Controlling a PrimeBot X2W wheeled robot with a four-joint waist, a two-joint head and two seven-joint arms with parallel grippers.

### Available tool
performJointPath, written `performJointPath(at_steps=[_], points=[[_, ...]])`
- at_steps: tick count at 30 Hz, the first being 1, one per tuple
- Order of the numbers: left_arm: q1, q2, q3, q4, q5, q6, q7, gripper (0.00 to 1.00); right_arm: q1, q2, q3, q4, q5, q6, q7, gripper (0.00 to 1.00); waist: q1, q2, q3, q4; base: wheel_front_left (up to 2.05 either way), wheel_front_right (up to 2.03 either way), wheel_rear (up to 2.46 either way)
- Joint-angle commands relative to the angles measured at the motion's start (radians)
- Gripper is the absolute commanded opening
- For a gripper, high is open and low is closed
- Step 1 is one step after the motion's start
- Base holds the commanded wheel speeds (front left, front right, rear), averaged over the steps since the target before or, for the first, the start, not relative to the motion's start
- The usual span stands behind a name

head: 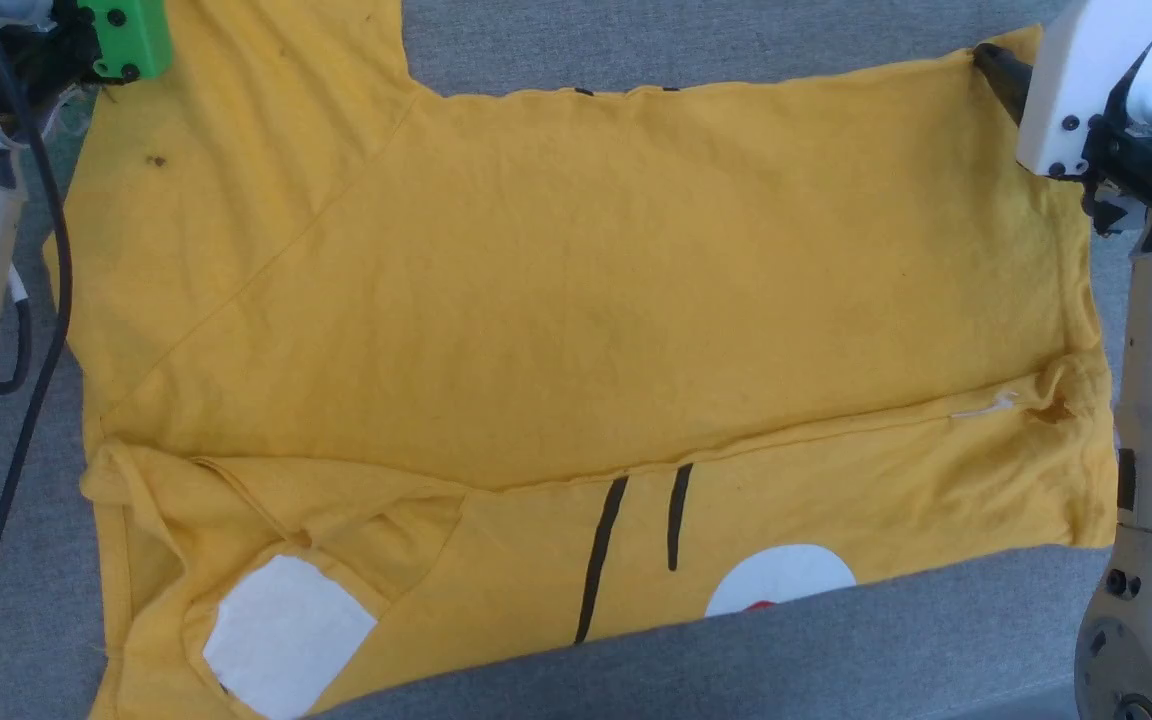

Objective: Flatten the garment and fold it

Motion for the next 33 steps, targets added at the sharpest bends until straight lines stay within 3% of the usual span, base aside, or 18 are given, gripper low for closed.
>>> performJointPath(at_steps=[1,3,7,12,16,22,33], points=[[0.038,0.006,-0.018,0.037,-0.008,-0.001,0.009,0.00,0.012,0.011,0.004,0.017,-0.013,-0.001,0.014,0.00,0.0000,0.0000,0.001,0.002,0.00,0.00,0.00],[0.036,0.005,-0.019,0.039,-0.008,-0.006,-0.004,0.00,0.015,0.012,0.007,0.008,-0.021,-0.001,0.013,0.00,0.0000,0.0000,0.000,0.003,0.00,0.00,0.00],[0.042,0.020,-0.029,0.031,0.035,-0.062,-0.159,0.00,0.050,0.003,0.047,-0.028,-0.010,-0.001,-0.106,0.00,0.0000,0.0000,-0.024,0.008,0.00,0.00,0.00],[0.102,0.011,-0.014,-0.013,0.063,-0.123,-0.436,0.00,0.129,-0.029,0.089,-0.079,0.023,-0.001,-0.319,0.00,0.0000,0.0000,-0.092,0.034,0.00,0.00,0.00],[0.207,-0.001,0.003,-0.068,0.065,-0.145,-0.640,0.00,0.220,-0.045,0.101,-0.121,0.055,-0.001,-0.491,0.00,0.0000,0.0000,-0.167,0.065,0.00,0.00,0.00],[0.417,-0.013,0.029,-0.191,0.045,-0.116,-0.828,0.00,0.371,-0.090,0.119,-0.169,0.077,-0.001,-0.660,0.00,0.0000,0.0000,-0.285,0.111,0.00,0.00,0.00],[0.843,0.020,0.053,-0.439,-0.068,-0.014,-0.843,0.00,0.598,-0.151,0.090,-0.184,0.138,-0.001,-0.729,0.00,0.0000,0.0000,-0.430,0.170,0.00,0.00,0.00]])
